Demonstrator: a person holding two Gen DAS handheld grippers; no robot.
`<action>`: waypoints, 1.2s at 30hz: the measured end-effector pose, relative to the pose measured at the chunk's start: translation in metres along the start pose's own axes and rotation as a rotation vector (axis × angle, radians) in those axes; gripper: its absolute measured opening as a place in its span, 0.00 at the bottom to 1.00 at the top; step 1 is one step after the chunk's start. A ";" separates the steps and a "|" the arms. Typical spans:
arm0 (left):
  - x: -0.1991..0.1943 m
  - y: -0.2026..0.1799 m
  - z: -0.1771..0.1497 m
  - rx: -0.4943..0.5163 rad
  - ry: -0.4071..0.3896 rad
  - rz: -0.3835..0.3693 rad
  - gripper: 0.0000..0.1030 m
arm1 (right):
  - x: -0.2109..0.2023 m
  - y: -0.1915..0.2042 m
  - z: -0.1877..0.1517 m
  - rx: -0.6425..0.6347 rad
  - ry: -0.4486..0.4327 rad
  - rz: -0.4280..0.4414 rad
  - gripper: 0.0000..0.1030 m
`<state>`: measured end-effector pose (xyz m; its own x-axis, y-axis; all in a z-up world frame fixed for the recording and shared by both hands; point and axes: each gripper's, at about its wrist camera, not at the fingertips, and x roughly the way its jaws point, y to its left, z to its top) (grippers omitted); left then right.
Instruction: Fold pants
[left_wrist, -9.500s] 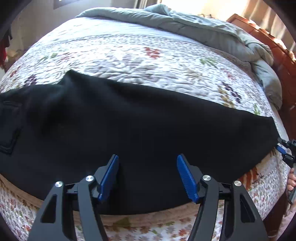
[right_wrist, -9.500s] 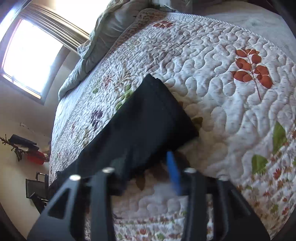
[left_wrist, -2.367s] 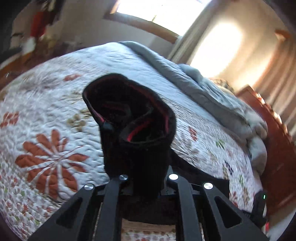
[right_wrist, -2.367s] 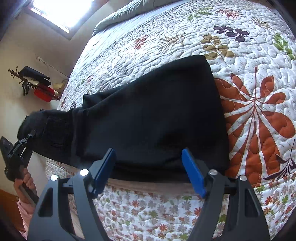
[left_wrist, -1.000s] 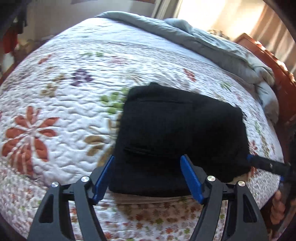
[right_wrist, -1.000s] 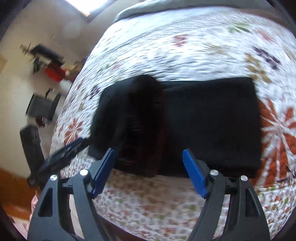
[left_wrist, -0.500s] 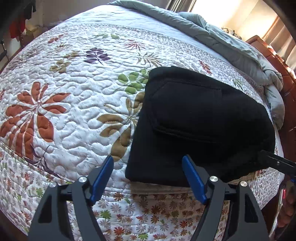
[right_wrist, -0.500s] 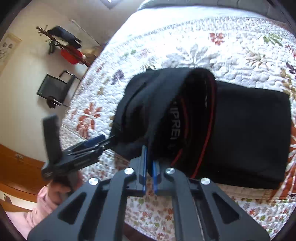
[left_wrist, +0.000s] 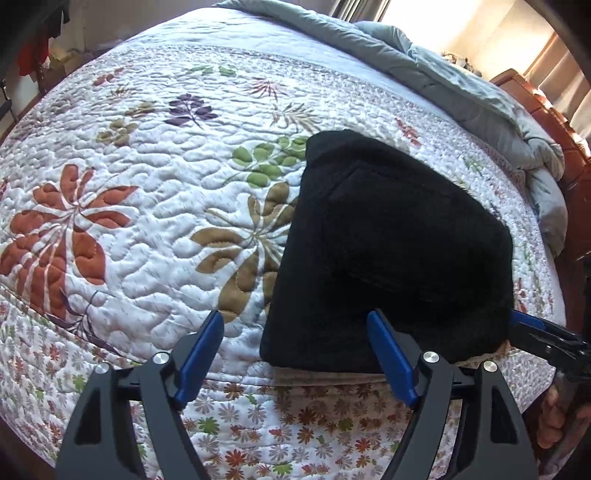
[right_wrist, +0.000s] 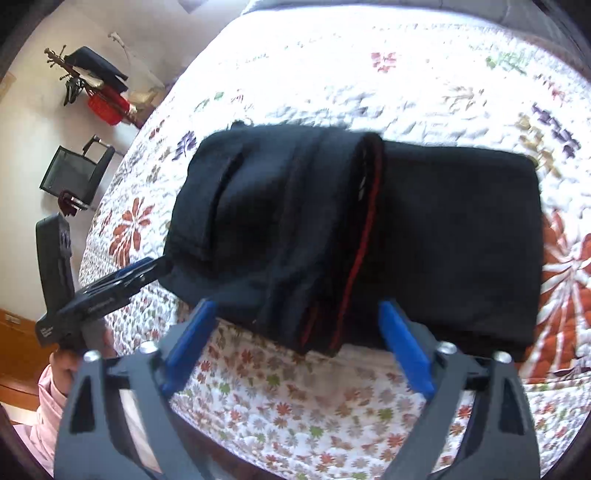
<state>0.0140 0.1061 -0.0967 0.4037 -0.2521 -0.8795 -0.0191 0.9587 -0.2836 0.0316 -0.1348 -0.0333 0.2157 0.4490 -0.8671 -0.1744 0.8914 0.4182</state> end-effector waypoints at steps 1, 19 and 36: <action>-0.001 0.000 0.000 -0.004 0.003 -0.011 0.78 | 0.001 -0.004 0.001 0.015 0.001 0.000 0.88; -0.002 0.006 -0.009 -0.048 0.036 -0.043 0.78 | 0.022 -0.031 0.027 0.149 -0.016 0.269 0.17; 0.017 -0.074 0.019 0.094 0.026 -0.068 0.78 | -0.068 -0.138 0.001 0.254 -0.140 0.097 0.17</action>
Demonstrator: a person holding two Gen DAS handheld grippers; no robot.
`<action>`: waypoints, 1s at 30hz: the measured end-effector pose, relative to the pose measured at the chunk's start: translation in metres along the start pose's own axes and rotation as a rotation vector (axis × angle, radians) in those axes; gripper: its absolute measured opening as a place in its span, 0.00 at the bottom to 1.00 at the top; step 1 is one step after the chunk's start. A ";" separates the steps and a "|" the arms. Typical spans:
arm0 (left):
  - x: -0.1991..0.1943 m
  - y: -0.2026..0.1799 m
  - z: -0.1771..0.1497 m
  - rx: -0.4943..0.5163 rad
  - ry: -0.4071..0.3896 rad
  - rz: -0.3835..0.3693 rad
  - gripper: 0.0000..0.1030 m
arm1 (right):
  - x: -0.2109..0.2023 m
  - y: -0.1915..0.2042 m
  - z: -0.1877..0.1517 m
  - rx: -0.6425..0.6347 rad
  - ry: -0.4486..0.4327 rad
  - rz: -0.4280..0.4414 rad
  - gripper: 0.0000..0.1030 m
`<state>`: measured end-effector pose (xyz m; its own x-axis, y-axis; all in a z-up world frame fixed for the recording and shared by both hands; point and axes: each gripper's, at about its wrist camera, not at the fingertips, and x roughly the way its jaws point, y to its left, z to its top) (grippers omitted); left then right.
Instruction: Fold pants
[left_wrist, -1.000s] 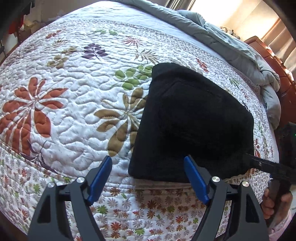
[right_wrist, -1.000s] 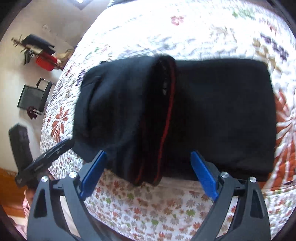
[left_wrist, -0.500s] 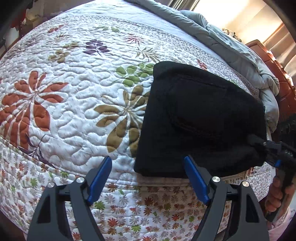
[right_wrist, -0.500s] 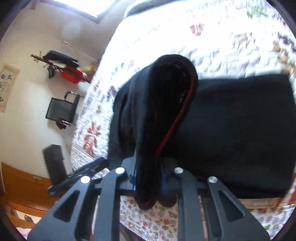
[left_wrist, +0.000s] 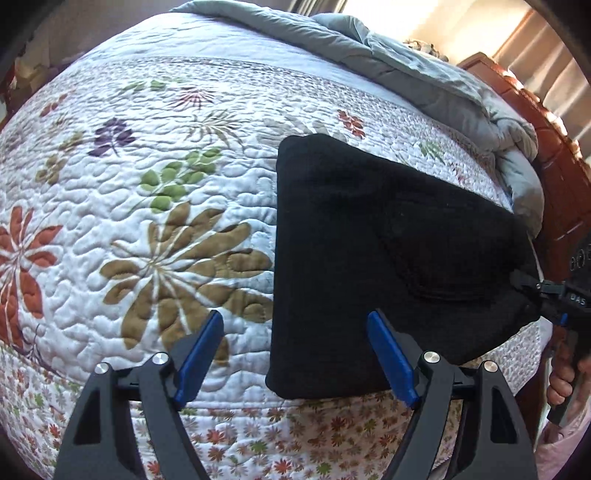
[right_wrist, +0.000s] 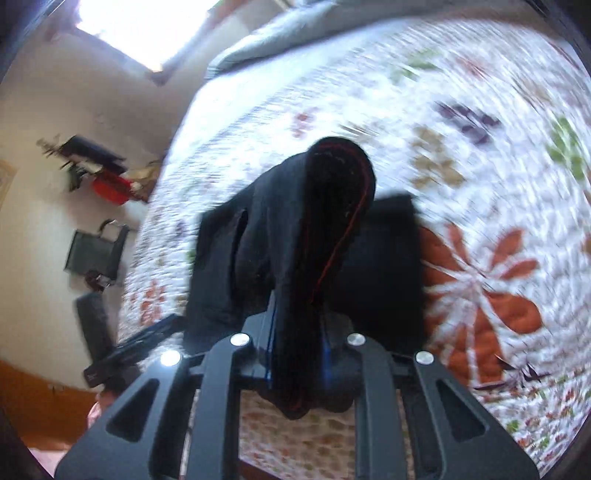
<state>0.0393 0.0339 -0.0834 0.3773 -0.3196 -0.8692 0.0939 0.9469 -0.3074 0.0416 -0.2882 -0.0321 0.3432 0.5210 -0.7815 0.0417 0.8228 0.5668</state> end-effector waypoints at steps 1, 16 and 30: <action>0.006 -0.004 0.000 0.009 0.012 0.009 0.78 | 0.006 -0.009 -0.003 0.012 0.008 -0.032 0.17; 0.018 -0.005 0.034 0.046 0.026 -0.032 0.82 | -0.002 -0.019 0.025 -0.014 -0.043 -0.039 0.64; 0.030 -0.035 0.027 0.147 0.010 0.046 0.82 | 0.037 -0.039 0.081 0.128 -0.021 0.040 0.16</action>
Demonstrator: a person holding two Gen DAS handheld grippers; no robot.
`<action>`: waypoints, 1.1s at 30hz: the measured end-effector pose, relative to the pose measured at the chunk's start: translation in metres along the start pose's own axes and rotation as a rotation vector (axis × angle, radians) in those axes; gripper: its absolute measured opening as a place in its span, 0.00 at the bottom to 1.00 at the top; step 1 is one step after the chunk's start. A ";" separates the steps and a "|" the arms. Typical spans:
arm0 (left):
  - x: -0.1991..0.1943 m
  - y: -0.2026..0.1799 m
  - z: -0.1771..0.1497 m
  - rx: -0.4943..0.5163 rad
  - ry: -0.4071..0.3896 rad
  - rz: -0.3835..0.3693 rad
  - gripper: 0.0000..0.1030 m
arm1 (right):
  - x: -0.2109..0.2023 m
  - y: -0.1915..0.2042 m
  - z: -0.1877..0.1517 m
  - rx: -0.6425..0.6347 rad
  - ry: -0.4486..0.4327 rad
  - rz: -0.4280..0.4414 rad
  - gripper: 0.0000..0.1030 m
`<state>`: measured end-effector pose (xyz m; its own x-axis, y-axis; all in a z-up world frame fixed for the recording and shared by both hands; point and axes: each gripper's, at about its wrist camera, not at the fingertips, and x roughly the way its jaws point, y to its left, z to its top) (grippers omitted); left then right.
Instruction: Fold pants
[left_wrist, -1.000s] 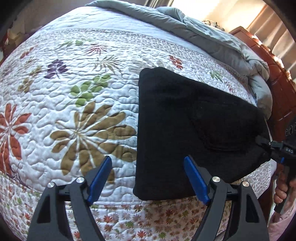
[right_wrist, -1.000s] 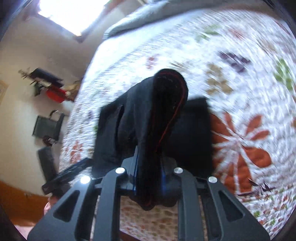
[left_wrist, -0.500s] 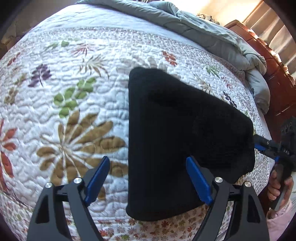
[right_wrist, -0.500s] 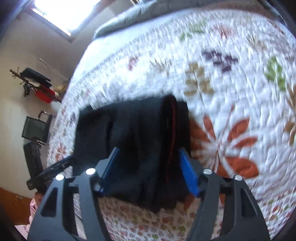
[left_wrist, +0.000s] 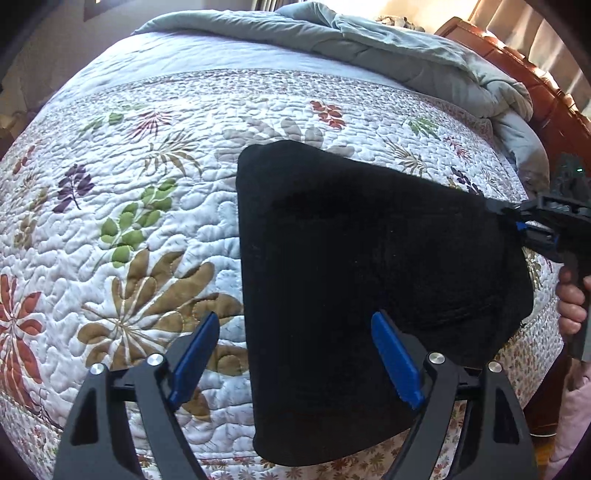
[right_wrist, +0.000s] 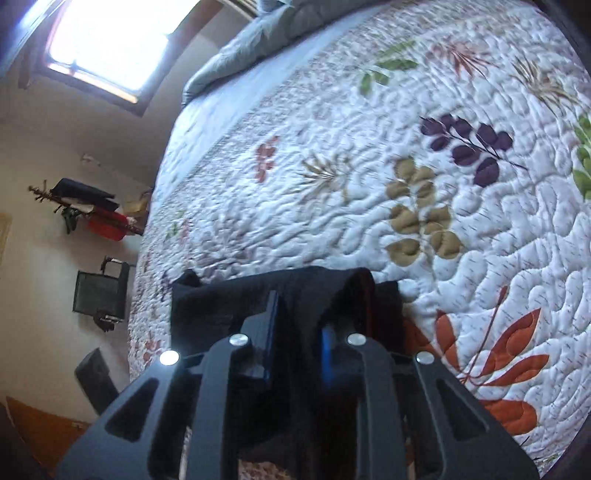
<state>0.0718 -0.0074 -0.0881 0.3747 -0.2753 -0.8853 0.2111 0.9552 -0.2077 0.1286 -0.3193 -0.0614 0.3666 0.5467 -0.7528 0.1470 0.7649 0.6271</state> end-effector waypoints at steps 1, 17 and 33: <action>-0.001 -0.002 0.000 -0.002 -0.003 -0.007 0.82 | 0.008 -0.005 0.000 0.009 0.012 -0.018 0.16; -0.016 -0.012 -0.010 0.012 -0.032 0.006 0.82 | -0.029 0.006 -0.074 -0.103 0.052 -0.055 0.62; -0.005 0.012 -0.034 -0.074 0.033 -0.037 0.86 | -0.015 0.023 -0.109 -0.183 0.094 -0.079 0.20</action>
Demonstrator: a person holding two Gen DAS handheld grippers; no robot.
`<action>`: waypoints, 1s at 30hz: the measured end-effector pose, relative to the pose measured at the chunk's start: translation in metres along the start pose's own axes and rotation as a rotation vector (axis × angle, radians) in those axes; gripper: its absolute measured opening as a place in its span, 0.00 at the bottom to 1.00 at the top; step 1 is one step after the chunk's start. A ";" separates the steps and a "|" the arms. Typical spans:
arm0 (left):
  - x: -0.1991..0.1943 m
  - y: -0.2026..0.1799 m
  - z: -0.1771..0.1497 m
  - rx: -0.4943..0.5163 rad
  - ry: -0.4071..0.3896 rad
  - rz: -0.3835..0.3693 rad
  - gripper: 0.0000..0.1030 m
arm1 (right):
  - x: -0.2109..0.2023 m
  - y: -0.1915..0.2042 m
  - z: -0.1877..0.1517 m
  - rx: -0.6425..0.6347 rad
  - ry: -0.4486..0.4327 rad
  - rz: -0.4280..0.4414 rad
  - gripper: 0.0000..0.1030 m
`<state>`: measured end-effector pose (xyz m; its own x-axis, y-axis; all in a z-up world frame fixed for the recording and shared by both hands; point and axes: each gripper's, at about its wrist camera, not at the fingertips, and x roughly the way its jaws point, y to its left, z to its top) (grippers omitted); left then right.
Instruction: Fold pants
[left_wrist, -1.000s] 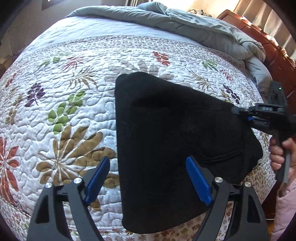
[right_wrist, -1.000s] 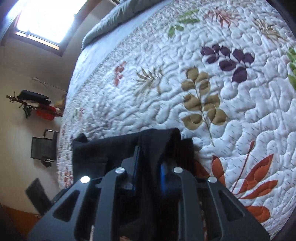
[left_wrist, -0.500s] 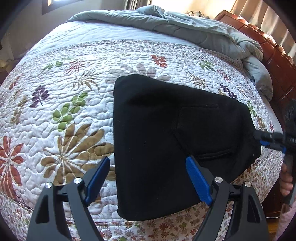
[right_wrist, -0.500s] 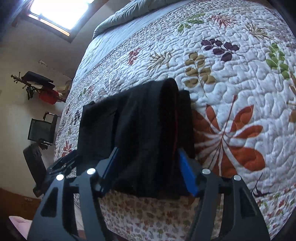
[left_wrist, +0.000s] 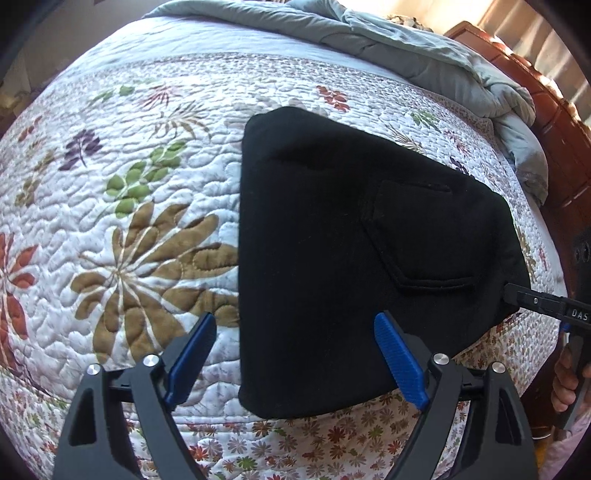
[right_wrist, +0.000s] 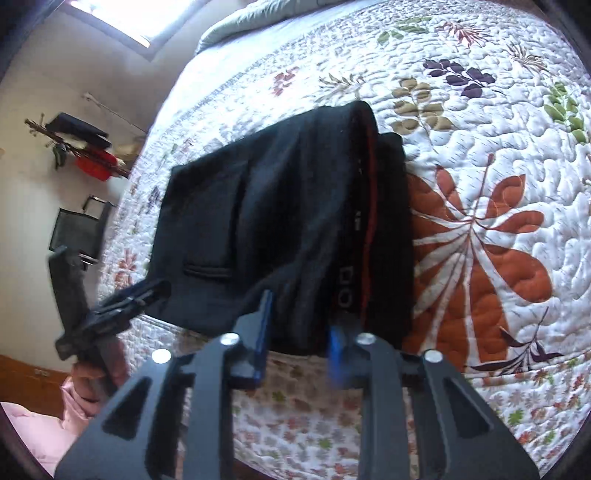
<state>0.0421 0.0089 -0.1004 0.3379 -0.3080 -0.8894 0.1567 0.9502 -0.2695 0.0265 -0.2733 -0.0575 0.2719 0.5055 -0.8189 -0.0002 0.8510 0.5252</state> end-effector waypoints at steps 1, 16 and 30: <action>0.000 0.004 -0.001 -0.014 0.004 -0.012 0.86 | 0.000 0.000 0.001 0.000 0.000 -0.003 0.17; 0.023 0.050 -0.010 -0.272 0.147 -0.388 0.58 | -0.001 -0.037 -0.005 0.125 -0.032 0.052 0.13; 0.025 0.045 -0.027 -0.316 0.160 -0.367 0.33 | 0.005 -0.034 0.000 0.127 0.012 0.000 0.14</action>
<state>0.0321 0.0454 -0.1449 0.1631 -0.6365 -0.7539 -0.0586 0.7565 -0.6514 0.0276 -0.2996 -0.0792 0.2601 0.5081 -0.8211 0.1215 0.8264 0.5498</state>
